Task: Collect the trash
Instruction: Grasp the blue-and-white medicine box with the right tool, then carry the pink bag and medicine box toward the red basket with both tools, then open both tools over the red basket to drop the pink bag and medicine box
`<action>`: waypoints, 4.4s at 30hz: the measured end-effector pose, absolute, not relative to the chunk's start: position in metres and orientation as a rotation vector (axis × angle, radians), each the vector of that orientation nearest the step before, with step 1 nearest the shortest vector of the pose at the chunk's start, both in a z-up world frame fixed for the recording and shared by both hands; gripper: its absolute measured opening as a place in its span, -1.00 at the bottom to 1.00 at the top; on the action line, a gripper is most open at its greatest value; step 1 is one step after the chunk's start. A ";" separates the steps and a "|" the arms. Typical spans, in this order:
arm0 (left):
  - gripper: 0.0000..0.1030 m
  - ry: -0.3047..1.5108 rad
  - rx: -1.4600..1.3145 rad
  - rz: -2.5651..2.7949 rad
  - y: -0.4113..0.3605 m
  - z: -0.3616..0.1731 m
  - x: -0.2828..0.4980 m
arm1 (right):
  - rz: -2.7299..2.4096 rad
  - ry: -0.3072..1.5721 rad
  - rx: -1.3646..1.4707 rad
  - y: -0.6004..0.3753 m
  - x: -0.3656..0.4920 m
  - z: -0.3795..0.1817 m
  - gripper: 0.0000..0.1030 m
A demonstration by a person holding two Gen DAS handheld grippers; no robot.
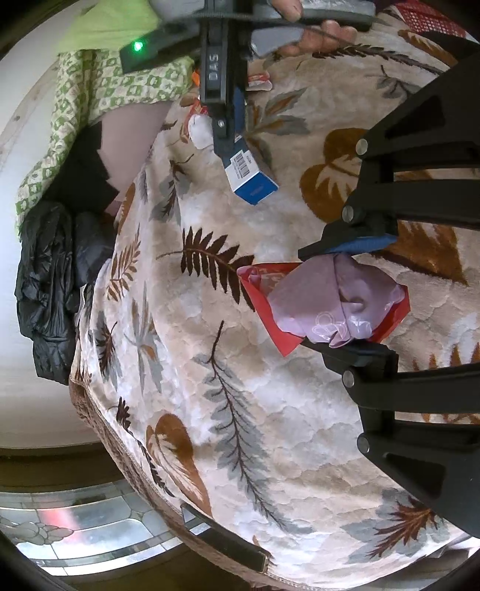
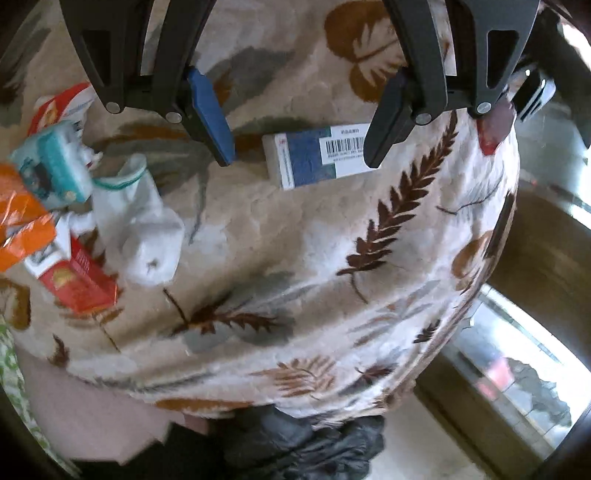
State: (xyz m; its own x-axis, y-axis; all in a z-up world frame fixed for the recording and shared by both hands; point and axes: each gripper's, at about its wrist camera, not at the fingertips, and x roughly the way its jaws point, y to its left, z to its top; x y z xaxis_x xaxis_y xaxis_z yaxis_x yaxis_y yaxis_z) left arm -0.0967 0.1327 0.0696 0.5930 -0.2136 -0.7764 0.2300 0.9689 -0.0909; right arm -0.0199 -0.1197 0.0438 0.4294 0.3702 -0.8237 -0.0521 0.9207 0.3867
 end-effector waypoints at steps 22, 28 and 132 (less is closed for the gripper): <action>-0.28 0.885 0.010 -0.221 0.146 0.072 -0.110 | 0.017 1.159 0.335 -0.066 0.000 0.020 0.03; -0.28 0.872 0.001 -0.218 0.147 0.083 -0.119 | 0.063 1.125 0.292 -0.080 -0.031 0.036 -0.16; 0.49 0.802 0.551 -1.337 -0.358 0.142 -0.423 | -0.932 0.629 0.750 -0.414 -0.623 0.069 0.35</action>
